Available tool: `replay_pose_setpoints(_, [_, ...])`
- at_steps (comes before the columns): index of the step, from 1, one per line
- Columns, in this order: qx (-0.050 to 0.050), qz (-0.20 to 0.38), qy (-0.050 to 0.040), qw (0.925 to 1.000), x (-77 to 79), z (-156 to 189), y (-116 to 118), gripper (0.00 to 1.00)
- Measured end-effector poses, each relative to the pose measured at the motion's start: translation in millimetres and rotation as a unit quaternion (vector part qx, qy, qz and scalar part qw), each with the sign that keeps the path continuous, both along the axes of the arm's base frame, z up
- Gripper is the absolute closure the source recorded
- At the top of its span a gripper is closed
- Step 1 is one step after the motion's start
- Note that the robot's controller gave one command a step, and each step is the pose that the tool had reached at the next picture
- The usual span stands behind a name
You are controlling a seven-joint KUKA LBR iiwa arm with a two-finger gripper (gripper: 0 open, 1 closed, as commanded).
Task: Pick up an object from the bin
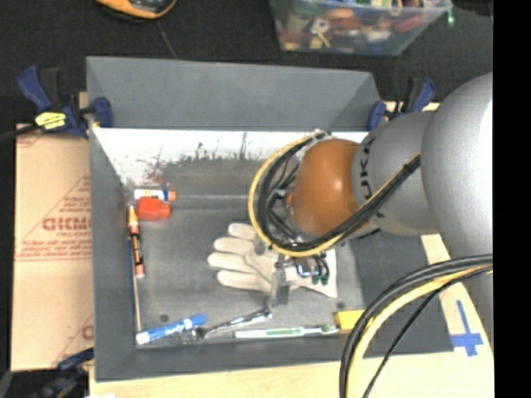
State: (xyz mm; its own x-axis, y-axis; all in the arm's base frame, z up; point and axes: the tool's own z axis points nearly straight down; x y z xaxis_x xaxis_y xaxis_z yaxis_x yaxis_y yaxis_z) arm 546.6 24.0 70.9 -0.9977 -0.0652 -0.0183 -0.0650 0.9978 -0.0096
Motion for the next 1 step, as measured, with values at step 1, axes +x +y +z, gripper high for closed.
replay_pose_setpoints(1, [0.0,0.082,0.0041,0.9966,-10.8,0.6,16.8,1.0])
